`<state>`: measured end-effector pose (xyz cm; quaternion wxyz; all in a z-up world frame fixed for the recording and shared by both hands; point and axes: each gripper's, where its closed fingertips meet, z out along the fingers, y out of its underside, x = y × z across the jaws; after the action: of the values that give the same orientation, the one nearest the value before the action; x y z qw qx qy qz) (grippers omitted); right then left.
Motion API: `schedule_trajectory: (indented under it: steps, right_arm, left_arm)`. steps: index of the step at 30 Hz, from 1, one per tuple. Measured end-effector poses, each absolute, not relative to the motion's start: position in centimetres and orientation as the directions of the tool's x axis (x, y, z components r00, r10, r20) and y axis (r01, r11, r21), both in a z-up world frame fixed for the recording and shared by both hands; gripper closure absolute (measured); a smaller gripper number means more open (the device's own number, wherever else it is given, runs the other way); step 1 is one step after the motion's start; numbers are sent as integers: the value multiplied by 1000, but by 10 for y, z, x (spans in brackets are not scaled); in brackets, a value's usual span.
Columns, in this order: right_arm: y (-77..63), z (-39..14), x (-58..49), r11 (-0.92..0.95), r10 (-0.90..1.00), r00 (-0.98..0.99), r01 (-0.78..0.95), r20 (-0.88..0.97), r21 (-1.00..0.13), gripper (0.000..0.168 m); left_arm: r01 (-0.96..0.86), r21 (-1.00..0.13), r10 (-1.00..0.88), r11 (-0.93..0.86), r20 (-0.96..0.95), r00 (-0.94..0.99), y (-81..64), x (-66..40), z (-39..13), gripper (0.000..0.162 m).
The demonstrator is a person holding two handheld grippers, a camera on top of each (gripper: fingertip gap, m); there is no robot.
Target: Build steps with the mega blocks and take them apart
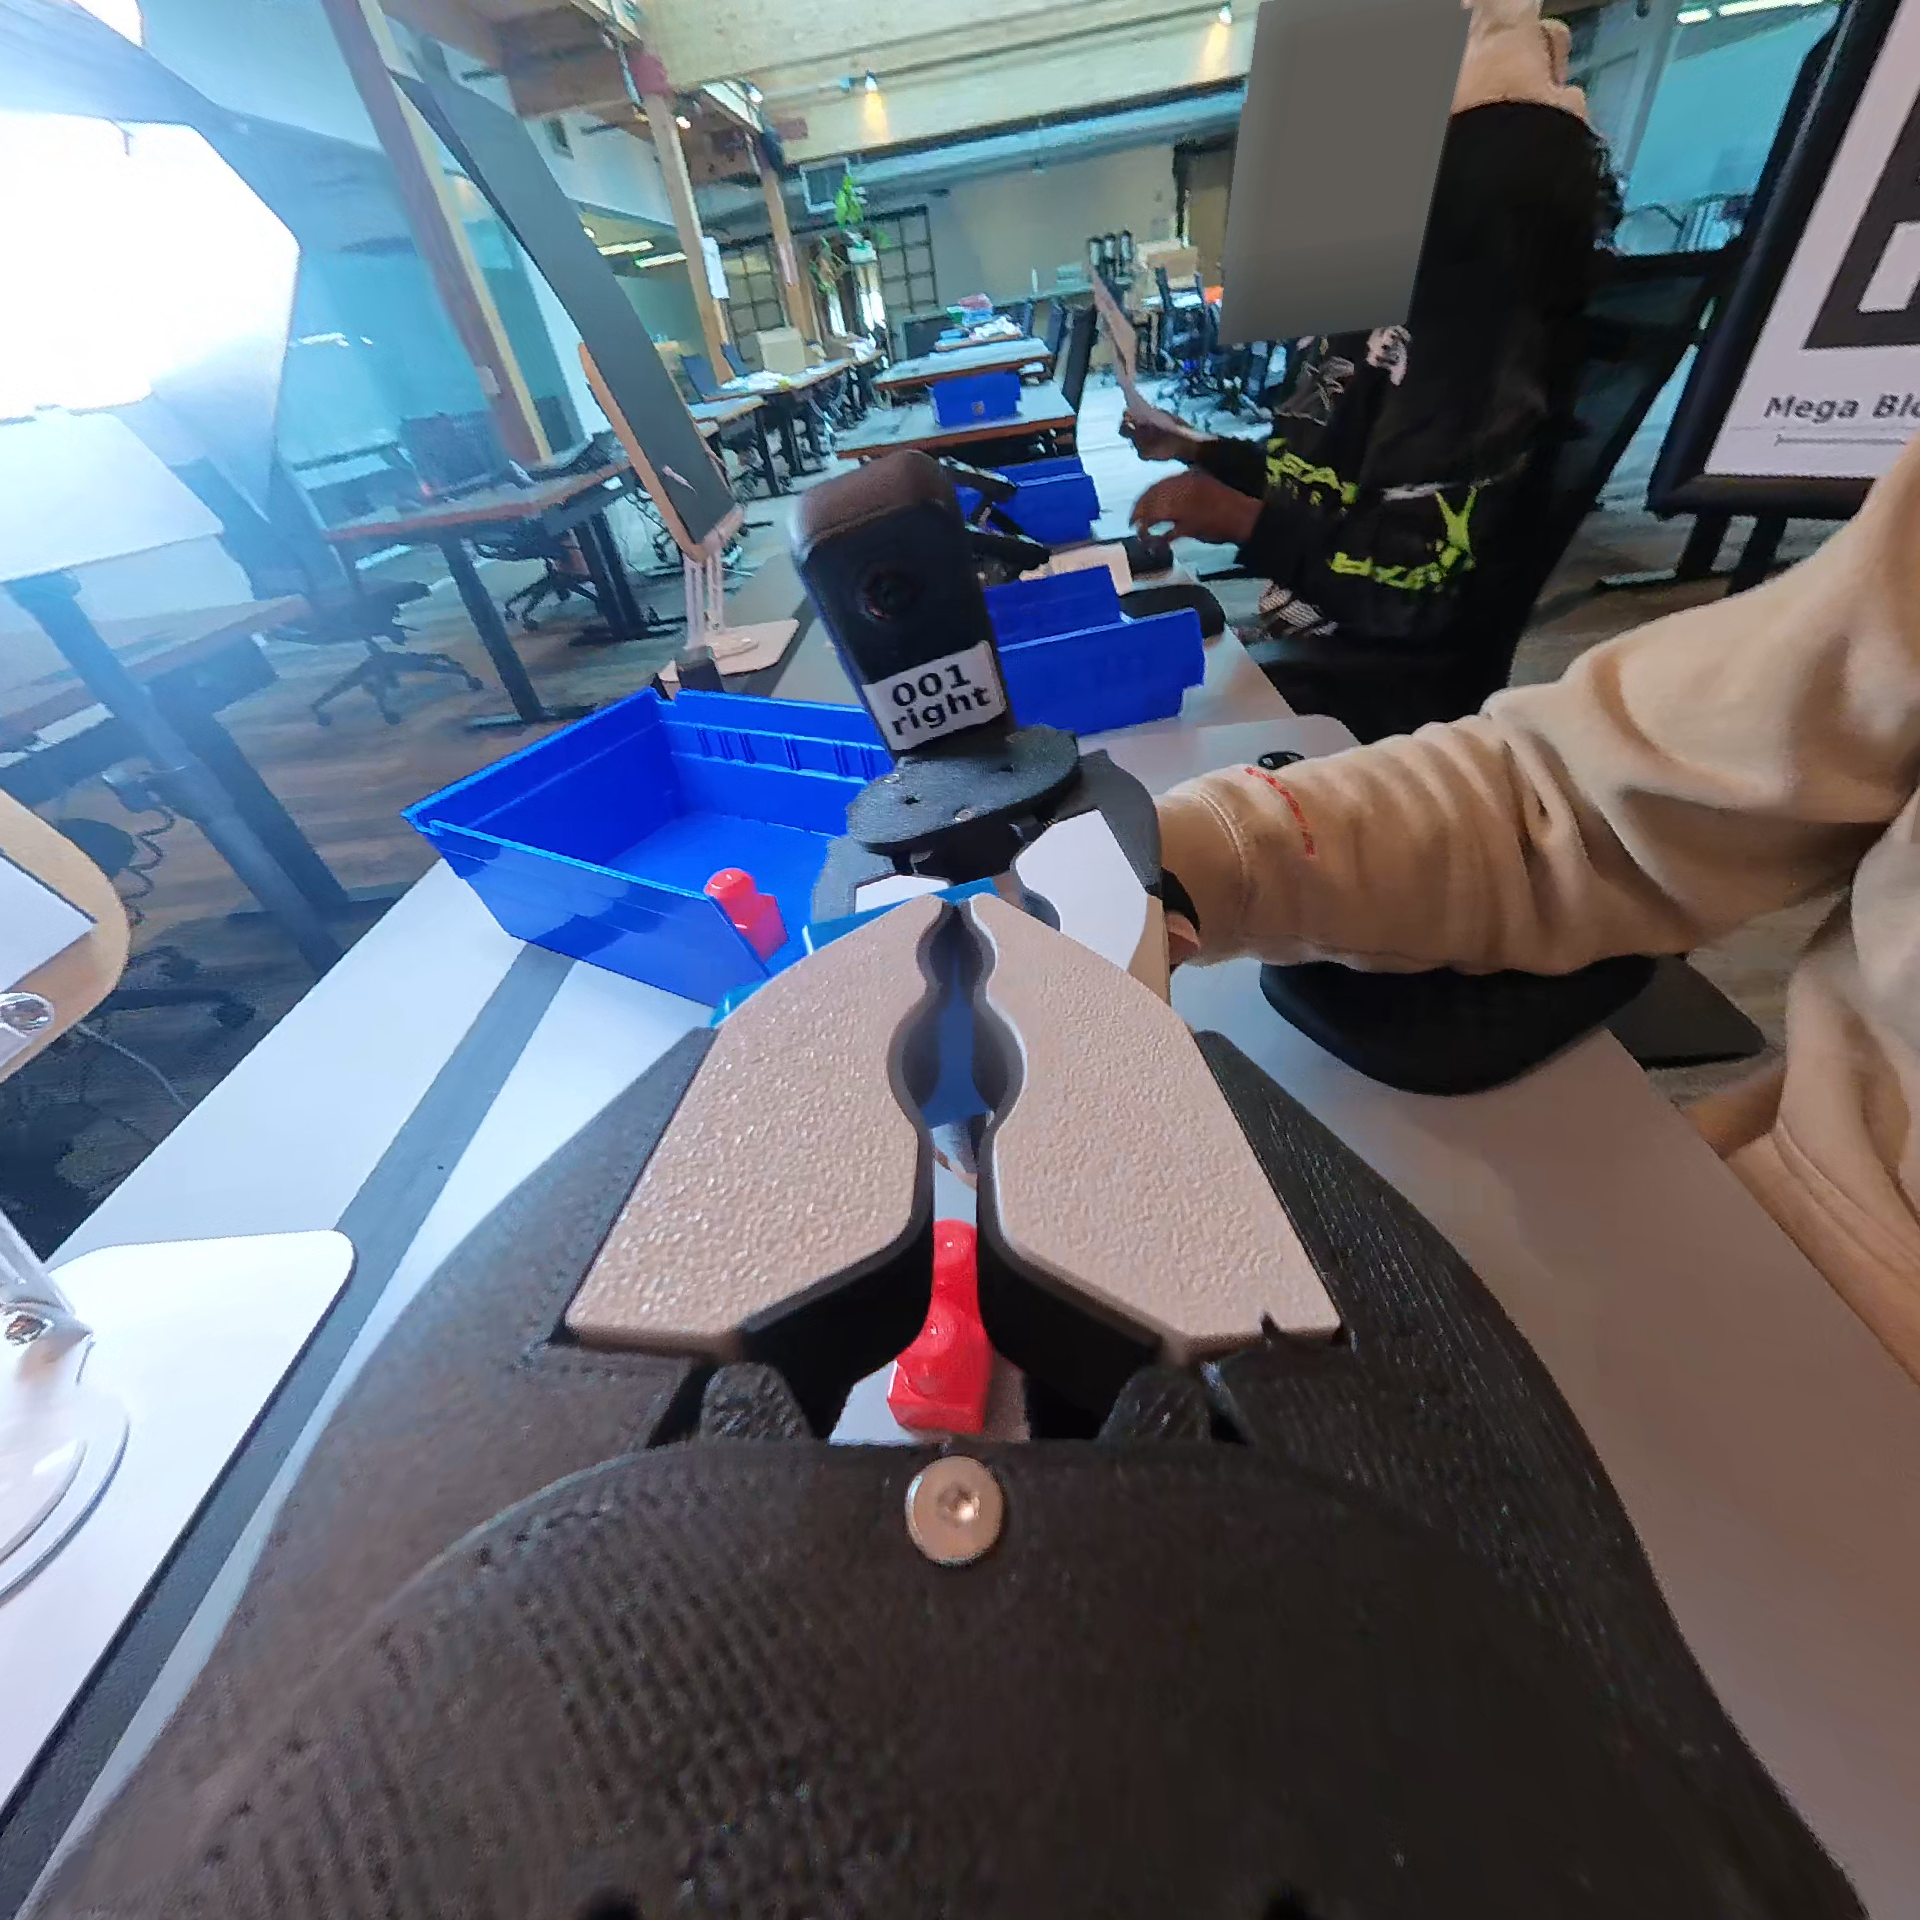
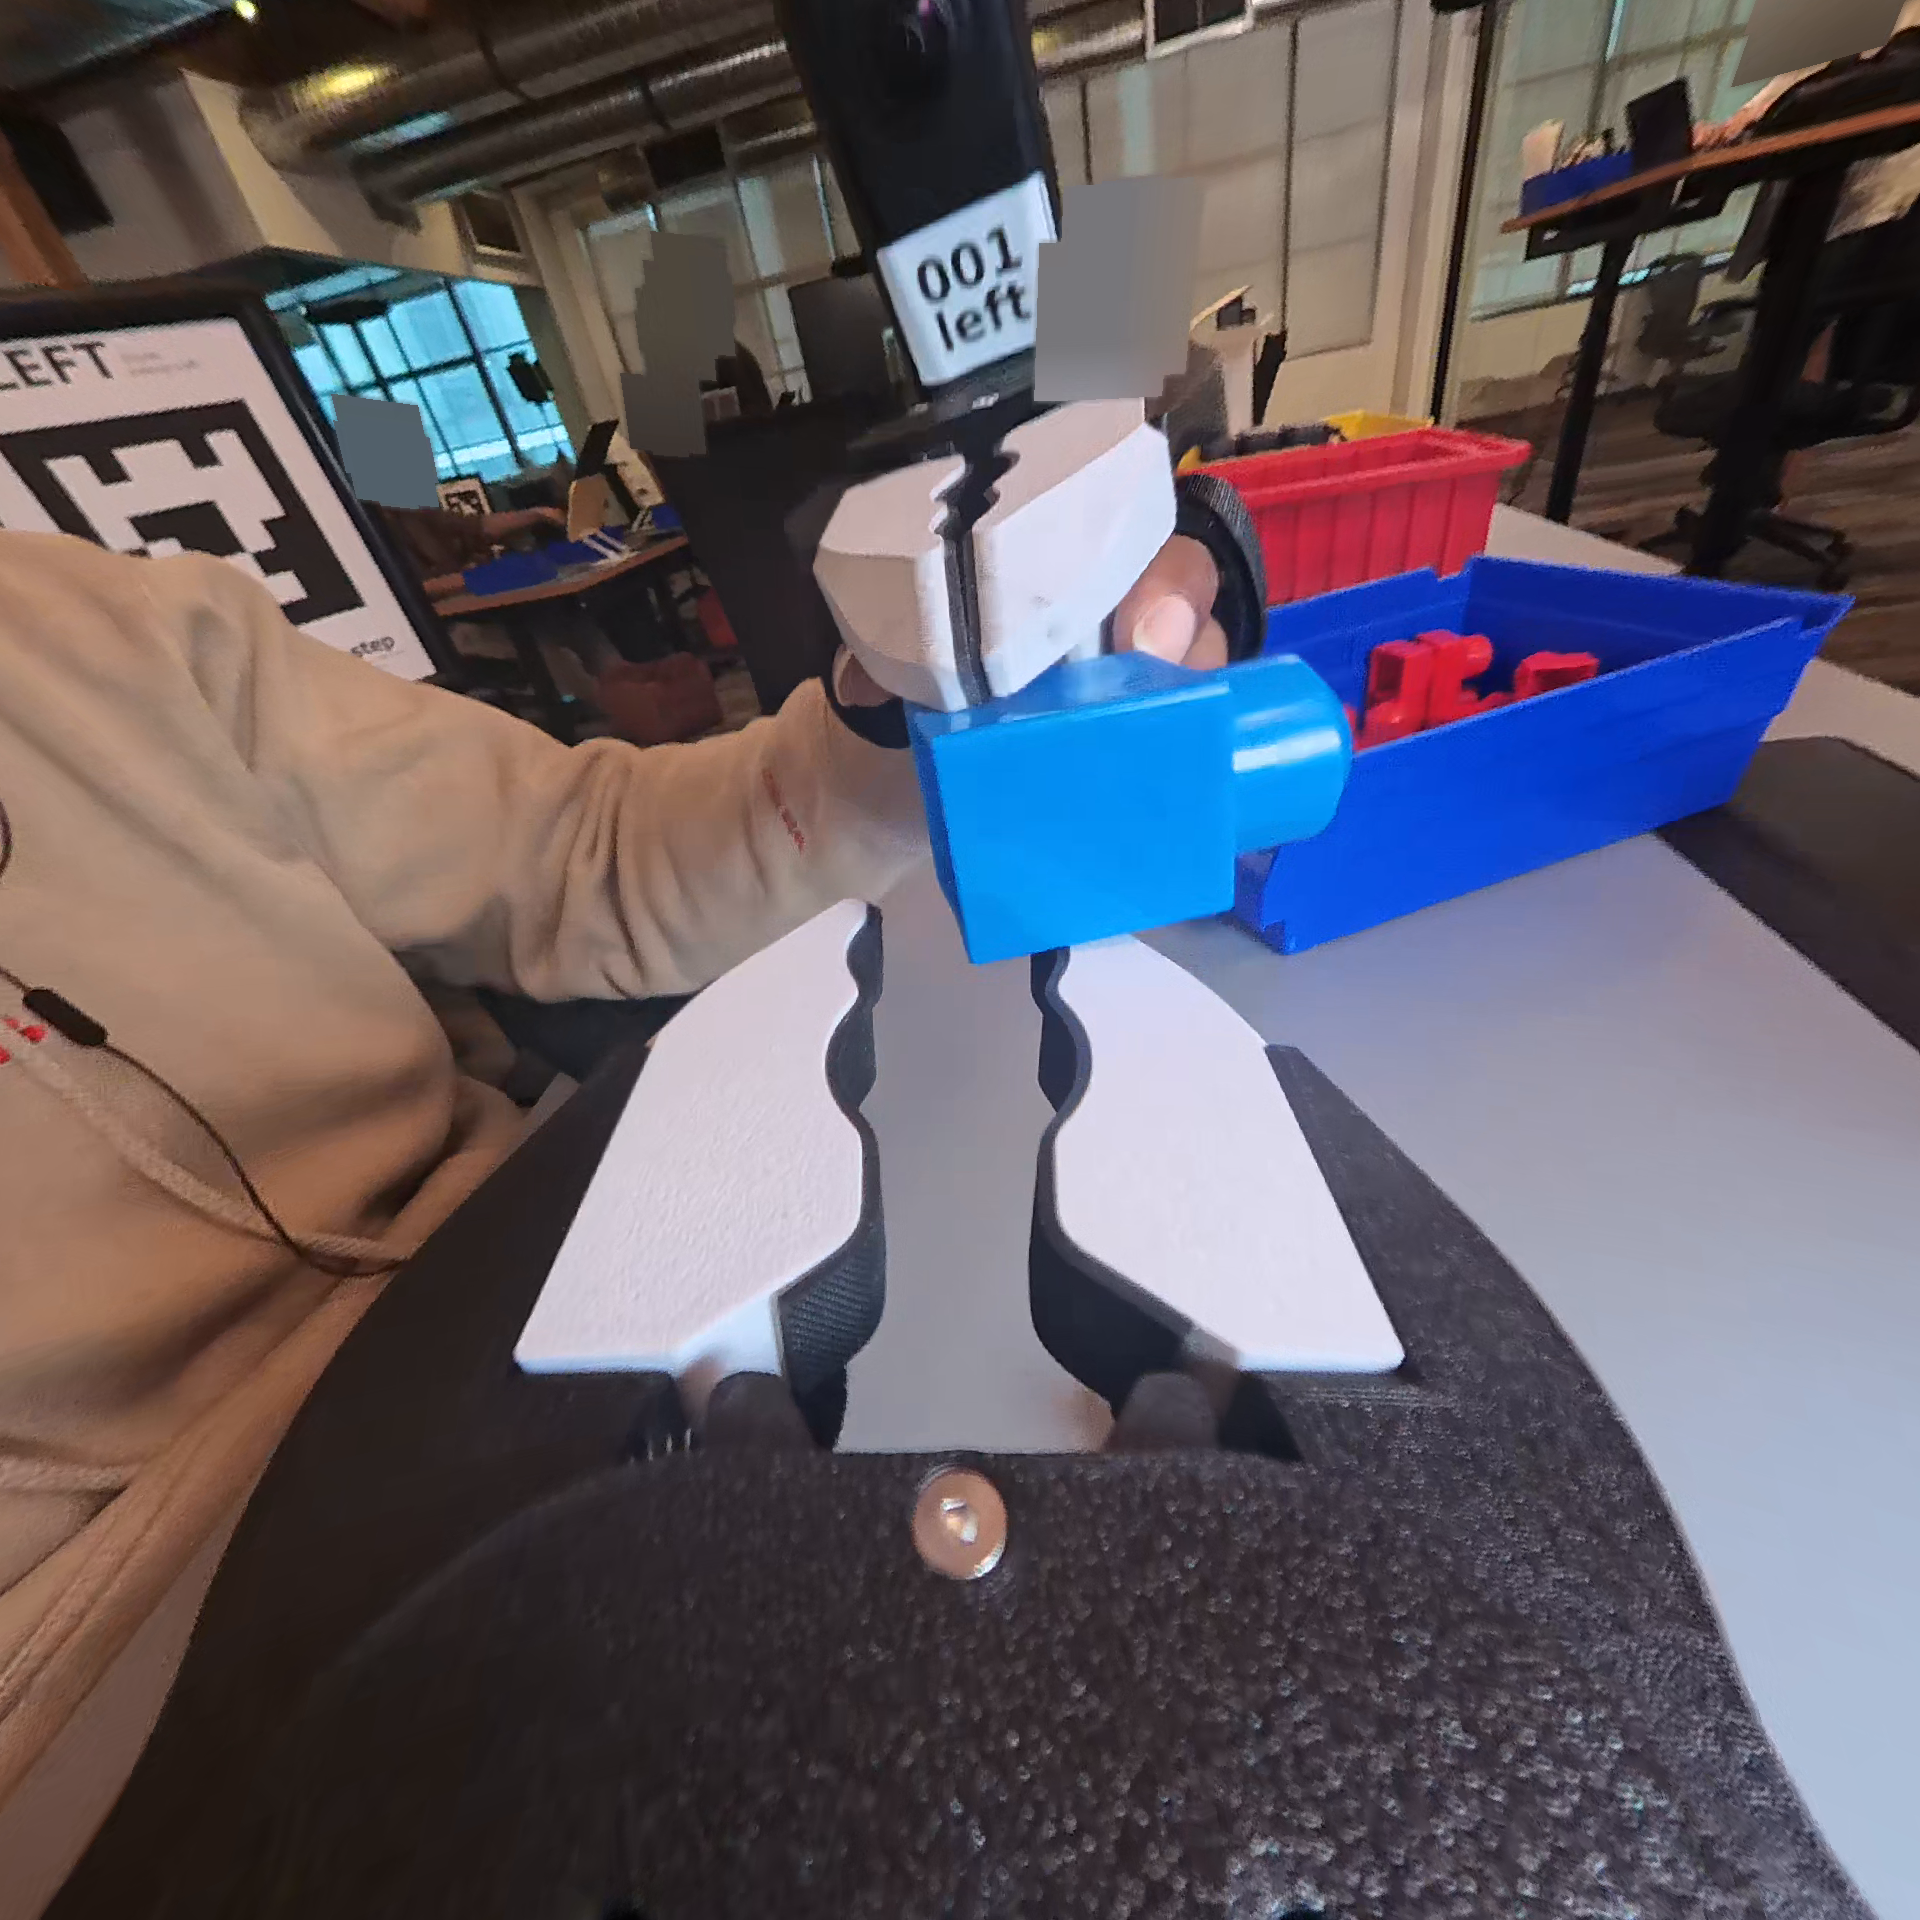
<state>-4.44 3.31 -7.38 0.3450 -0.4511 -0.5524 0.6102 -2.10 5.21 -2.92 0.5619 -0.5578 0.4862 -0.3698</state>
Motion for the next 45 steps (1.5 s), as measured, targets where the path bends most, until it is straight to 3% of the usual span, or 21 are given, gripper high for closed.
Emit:
schedule_trajectory:
  steps: [6,8,14,19,22,25,30,33,40,43,45]
  right_arm:
    - [26,-104,-41,-140,889,-405,201,-213,-969,141]
    - [26,-118,-39,-130,883,-406,269,-234,-954,149]
    - [32,-151,-37,-74,905,-355,410,-234,-909,144]
    - [58,-144,-36,-102,945,-253,370,-206,-923,142]
    - [67,-133,-33,-120,955,-222,324,-198,-938,142]
    - [71,-126,-30,-120,959,-210,301,-189,-946,142]
    - [71,-123,-30,-111,962,-207,298,-178,-948,142]
    - [70,-122,-31,-105,962,-209,299,-173,-948,142]
    - [70,-123,-33,-99,966,-199,301,-164,-948,142]
    - [73,-121,-34,-99,971,-181,290,-156,-952,142]
    - [77,-118,-35,-102,976,-160,272,-149,-957,142]
  left_arm:
    - [-232,-972,-980,49,-92,177,47,-19,-58,162]
    - [-289,-957,-988,19,-63,142,45,-18,-75,162]
    - [-359,-932,-959,-39,-66,274,75,-33,-95,160]
    - [-655,-691,-704,-305,-299,644,145,-123,-150,128]
    - [-711,-505,-622,-489,-369,691,154,-174,-186,98]
    - [-719,-277,-564,-637,-469,680,150,-218,-215,91]
    - [-651,-74,-491,-755,-595,636,147,-242,-229,93]
    - [-625,-91,-486,-775,-547,682,143,-240,-236,115]
    - [-620,-101,-502,-778,-493,711,137,-236,-236,120]
    - [-659,-239,-567,-714,-355,743,136,-203,-229,122]
    - [-659,-399,-617,-637,-250,747,139,-171,-211,122]
